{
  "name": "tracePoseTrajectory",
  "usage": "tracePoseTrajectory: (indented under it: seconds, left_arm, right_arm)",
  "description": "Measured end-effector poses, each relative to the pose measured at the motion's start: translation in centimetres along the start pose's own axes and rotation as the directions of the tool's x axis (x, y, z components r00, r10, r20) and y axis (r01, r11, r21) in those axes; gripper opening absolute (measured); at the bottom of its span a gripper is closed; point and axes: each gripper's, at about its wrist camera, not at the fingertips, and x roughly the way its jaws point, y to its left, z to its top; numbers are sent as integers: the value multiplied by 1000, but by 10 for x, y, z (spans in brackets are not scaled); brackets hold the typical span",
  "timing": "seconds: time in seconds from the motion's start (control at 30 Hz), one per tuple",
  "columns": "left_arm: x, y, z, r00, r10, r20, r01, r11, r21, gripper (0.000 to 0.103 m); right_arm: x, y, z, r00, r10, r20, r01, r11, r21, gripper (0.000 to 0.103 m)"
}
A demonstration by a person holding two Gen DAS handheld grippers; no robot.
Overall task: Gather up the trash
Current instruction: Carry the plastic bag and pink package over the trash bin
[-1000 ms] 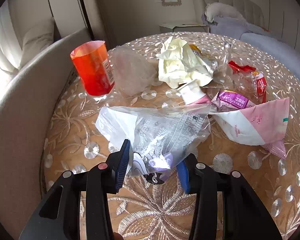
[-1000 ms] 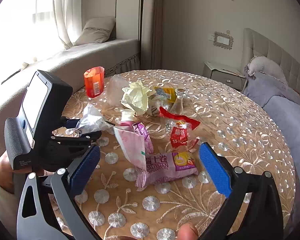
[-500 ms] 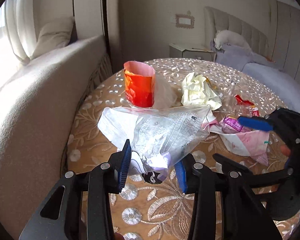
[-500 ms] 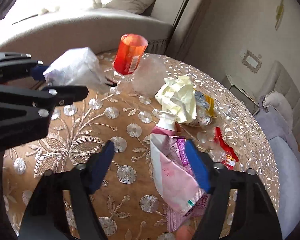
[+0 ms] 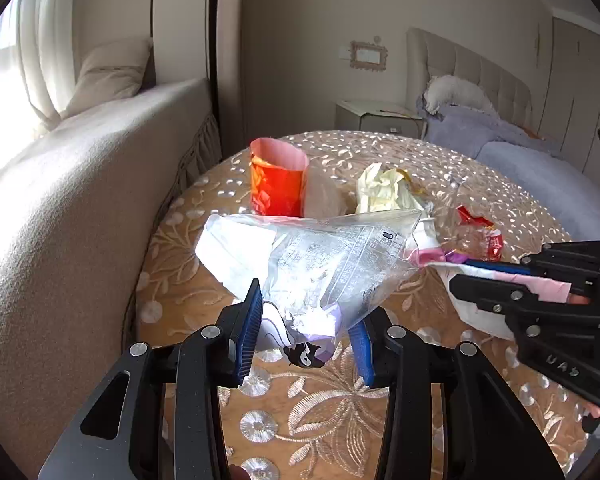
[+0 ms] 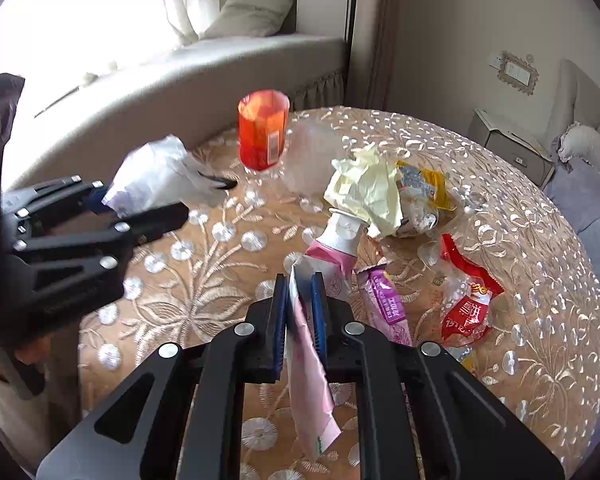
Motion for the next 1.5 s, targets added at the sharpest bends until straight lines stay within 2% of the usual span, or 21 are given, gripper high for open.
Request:
tracePoseTrajectory:
  seconds: [0.1,0.23,0.37,0.5,0.6,0.77,0.87,0.97,1.13,1.37,1.5]
  left_arm:
    - [-9,-8,2,1000,-17,19,17,1000,12,39]
    - [-24,-23,2,997,-60,44,58,998,32,39]
    - [-40,-47,2,993,-102,60,98,993,70,39]
    - [-54,-79,-1,987,-148,68,139,982,126,39]
    - [-61,-108,-5,981,-182,67,168,970,173,40]
    - [-70,-163,-15,966,-255,44,235,936,261,40]
    - [-73,-198,-21,948,-318,15,298,902,313,40]
    - [-72,-235,-32,937,-348,-12,326,865,382,40]
    - [-68,-295,-52,894,-434,-112,435,777,456,40]
    - [-70,-373,-85,844,-487,-224,522,654,547,40]
    - [-67,-406,-98,819,-501,-280,561,598,573,40]
  right_arm:
    - [-32,-5,3,996,42,80,-47,997,64,13]
    - [-72,-15,3,984,61,169,-84,987,135,13]
    - [-107,-24,-10,973,15,232,-56,983,174,13]
    - [-140,-33,-35,961,-64,270,9,980,201,13]
    - [-161,-37,-58,947,-145,286,82,972,222,14]
    - [-195,-59,-98,929,-226,292,137,945,296,14]
    - [-213,-72,-122,911,-297,286,195,921,337,14]
    - [-232,-85,-148,890,-366,273,249,890,383,14]
    - [-256,-107,-194,853,-469,230,331,825,458,14]
    - [-276,-134,-250,832,-532,158,372,746,552,14]
    - [-284,-146,-273,819,-559,128,389,706,592,14]
